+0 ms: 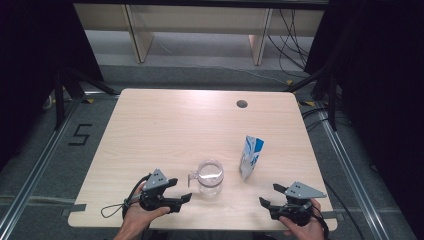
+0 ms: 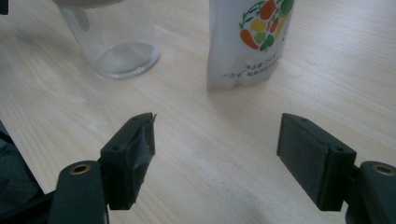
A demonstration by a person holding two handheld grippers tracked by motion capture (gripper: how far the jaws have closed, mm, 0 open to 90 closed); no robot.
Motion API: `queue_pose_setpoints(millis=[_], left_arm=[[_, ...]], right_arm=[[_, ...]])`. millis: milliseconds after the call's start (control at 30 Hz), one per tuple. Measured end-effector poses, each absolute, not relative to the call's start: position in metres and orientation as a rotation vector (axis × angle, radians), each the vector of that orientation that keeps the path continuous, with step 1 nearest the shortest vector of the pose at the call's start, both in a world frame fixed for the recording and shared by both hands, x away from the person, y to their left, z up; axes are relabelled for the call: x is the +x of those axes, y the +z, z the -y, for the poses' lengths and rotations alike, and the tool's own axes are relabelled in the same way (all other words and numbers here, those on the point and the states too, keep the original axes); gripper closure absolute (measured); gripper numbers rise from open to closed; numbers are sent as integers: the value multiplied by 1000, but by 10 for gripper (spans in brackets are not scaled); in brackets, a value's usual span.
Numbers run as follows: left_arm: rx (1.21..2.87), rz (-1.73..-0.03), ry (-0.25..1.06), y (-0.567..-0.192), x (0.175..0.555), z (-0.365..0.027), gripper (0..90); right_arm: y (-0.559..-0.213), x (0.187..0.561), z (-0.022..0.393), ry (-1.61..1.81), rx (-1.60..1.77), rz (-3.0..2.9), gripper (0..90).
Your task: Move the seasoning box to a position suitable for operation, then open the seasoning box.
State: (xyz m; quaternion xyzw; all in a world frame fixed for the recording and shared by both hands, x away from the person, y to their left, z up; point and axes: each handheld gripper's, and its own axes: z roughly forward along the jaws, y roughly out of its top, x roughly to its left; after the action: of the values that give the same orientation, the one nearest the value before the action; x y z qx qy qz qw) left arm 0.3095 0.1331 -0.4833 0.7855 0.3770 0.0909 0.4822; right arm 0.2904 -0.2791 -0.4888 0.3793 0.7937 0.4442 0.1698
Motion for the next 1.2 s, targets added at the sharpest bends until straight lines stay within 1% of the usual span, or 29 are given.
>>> queue_pose_setpoints(millis=[267,433,467,567,600,767,900,1000,1167,1200], left_arm=[[1915,-932,223,-484,306,-135,241],[1903,-927,230,-481,305,-135,245],[1904,-931,232,-480,304,-135,249],[1905,-929,225,-478,304,-135,260],[1879,-931,232,-477,304,-133,265],[1871,-911,241,-468,302,-133,325],[1845,-900,259,-464,301,-133,443],[1842,-872,301,-458,301,-134,546],[1819,-851,338,-446,301,-132,733],[1821,-826,338,-444,303,-131,760]], right_arm=[[-488,291,278,1255,1061,-2256,285],[-488,288,275,1255,1119,-2264,286],[-488,290,277,1240,1053,-2257,288],[-488,291,277,1248,1044,-2275,291],[-488,291,277,1247,1047,-2277,295],[-489,289,275,1275,1095,-2275,314],[-488,291,275,1266,1023,-2269,340],[-488,290,272,1280,1024,-2293,369],[-487,287,270,1274,1025,-2297,410],[-488,288,270,1295,1016,-2305,418]])
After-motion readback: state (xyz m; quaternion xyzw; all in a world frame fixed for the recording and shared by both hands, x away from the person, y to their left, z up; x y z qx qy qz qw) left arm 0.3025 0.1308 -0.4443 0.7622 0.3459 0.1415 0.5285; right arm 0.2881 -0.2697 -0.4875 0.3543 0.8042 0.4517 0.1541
